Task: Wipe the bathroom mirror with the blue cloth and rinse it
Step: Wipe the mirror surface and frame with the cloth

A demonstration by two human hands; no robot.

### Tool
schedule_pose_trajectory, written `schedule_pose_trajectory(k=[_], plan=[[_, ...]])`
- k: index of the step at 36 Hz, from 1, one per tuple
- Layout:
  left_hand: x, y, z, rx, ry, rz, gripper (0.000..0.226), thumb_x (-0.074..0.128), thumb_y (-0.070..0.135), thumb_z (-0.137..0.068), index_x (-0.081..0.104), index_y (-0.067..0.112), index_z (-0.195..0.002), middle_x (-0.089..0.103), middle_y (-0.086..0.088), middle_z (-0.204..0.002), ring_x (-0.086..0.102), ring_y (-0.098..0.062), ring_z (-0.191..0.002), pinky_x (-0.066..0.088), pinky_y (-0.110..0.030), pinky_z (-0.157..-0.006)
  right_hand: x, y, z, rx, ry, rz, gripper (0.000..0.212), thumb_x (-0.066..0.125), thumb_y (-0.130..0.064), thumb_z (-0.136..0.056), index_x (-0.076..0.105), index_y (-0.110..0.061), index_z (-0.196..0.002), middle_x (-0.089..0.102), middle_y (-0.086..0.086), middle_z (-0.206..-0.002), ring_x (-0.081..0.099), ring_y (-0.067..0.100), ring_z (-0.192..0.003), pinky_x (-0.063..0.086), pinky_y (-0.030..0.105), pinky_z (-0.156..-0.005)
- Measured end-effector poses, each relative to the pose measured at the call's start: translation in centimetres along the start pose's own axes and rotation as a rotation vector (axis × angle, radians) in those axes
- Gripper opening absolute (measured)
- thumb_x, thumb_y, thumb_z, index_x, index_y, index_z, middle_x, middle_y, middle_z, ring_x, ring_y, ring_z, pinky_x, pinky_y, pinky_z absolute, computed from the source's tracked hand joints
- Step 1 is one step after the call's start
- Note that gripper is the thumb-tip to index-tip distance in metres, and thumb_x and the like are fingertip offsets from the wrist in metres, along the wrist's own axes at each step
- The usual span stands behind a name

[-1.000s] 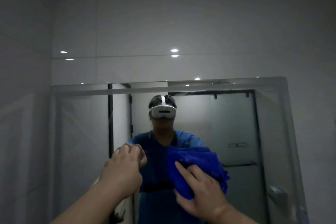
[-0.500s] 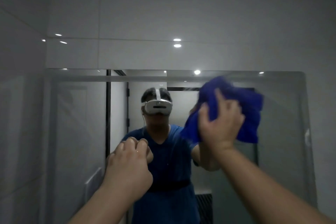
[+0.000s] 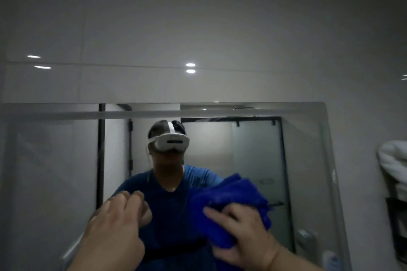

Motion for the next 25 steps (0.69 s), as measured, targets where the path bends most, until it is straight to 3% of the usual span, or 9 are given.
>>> schedule_pose_trajectory(k=[2, 3, 6, 8, 12, 15, 19, 23, 25], plan=[[0.3, 0.2, -0.2, -0.051, -0.007, -0.001, 0.070, 0.050, 0.029, -0.080, 0.030, 0.038, -0.146, 0.034, 0.006, -0.143, 0.038, -0.018, -0.137, 0.039, -0.032, -0.115, -5.4, 5.8, -2.8, 0.110, 0.172, 0.024, 0.075, 0.083, -0.048, -0.074, 0.065, -0.034, -0.145, 0.062, -0.003, -0.102, 0.066, 0.018, -0.089, 0.059, 0.042, -0.088], [0.4, 0.4, -0.4, -0.075, -0.014, -0.001, 0.069, 0.049, 0.032, -0.079, 0.033, 0.037, -0.146, 0.037, 0.005, -0.143, 0.039, -0.019, -0.136, 0.039, -0.032, -0.116, -7.4, 9.1, -3.9, 0.245, 0.228, -0.010, 0.070, 0.079, -0.048, -0.078, 0.065, -0.032, -0.144, 0.062, 0.001, -0.104, 0.065, 0.020, -0.091, 0.059, 0.043, -0.087], [0.8, 0.7, -0.8, -0.151, -0.043, 0.003, 0.069, 0.048, 0.042, -0.077, 0.040, 0.031, -0.144, 0.042, -0.001, -0.144, 0.044, -0.024, -0.136, 0.038, -0.033, -0.117, -12.4, 17.0, -5.5, 0.666, 0.456, -0.035, 0.058, 0.069, -0.052, -0.088, 0.063, -0.032, -0.142, 0.062, 0.007, -0.122, 0.064, 0.030, -0.113, 0.052, 0.045, -0.107], [0.9, 0.7, -1.0, -0.171, -0.037, 0.008, 0.069, 0.050, 0.043, -0.078, 0.040, 0.029, -0.144, 0.042, -0.002, -0.145, 0.044, -0.024, -0.136, 0.039, -0.033, -0.116, -15.4, 21.5, -6.0, 0.870, 0.547, -0.027, 0.056, 0.061, -0.060, -0.088, 0.065, -0.031, -0.136, 0.062, 0.010, -0.121, 0.064, 0.035, -0.116, 0.051, 0.047, -0.110], [0.7, 0.8, -0.6, -0.132, -0.012, 0.006, 0.064, 0.055, 0.046, -0.079, 0.040, 0.034, -0.141, 0.040, 0.002, -0.139, 0.044, -0.022, -0.135, 0.040, -0.031, -0.114, -18.5, 24.5, -8.7, 1.082, 0.488, 0.120, 0.057, 0.048, -0.062, -0.094, 0.064, -0.024, -0.133, 0.058, 0.017, -0.128, 0.058, 0.042, -0.119, 0.045, 0.055, -0.112], [0.6, 1.0, -0.4, -0.116, -0.023, 0.047, 0.065, 0.054, 0.043, -0.078, 0.040, 0.033, -0.140, 0.038, 0.001, -0.139, 0.039, -0.022, -0.136, 0.039, -0.033, -0.115, -18.3, 22.9, -12.7, 1.052, 0.396, 0.222, 0.051, 0.047, -0.053, -0.100, 0.061, -0.021, -0.138, 0.049, 0.017, -0.136, 0.049, 0.041, -0.124, 0.036, 0.053, -0.113], [0.6, 1.1, -0.3, -0.095, -0.055, 0.090, 0.063, 0.054, 0.043, -0.073, 0.043, 0.033, -0.134, 0.038, 0.001, -0.136, 0.039, -0.021, -0.132, 0.042, -0.035, -0.114, -13.7, 16.0, -18.5, 0.752, 0.270, 0.172, 0.059, 0.044, -0.055, -0.100, 0.059, -0.017, -0.142, 0.053, 0.015, -0.144, 0.049, 0.039, -0.133, 0.035, 0.052, -0.118], [1.0, 0.4, 0.0, -0.071, -0.084, 0.114, 0.052, 0.050, 0.041, -0.071, 0.045, 0.034, -0.123, 0.037, 0.007, -0.124, 0.040, -0.020, -0.125, 0.042, -0.034, -0.111, -6.9, 5.8, -22.0, 0.494, 0.043, 0.173, 0.074, 0.025, -0.059, -0.104, 0.030, -0.017, -0.165, 0.035, 0.017, -0.166, 0.031, 0.036, -0.154, 0.011, 0.051, -0.133], [0.3, 0.2, 0.2, -0.057, -0.077, 0.190, 0.031, 0.053, 0.037, -0.073, 0.043, 0.038, -0.102, 0.038, 0.013, -0.111, 0.045, -0.019, -0.117, 0.043, -0.030, -0.100, -4.8, 1.9, -23.6, 0.409, -0.068, 0.141, 0.080, 0.021, -0.055, -0.101, 0.016, -0.016, -0.170, 0.028, 0.019, -0.170, 0.028, 0.038, -0.154, 0.012, 0.051, -0.133]])
Point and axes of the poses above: each hand's wrist, its own z-axis away from the middle knuckle, its own x-axis out of the palm, y = z × x, the point moved 10 cm from there along -z, towards the middle knuckle
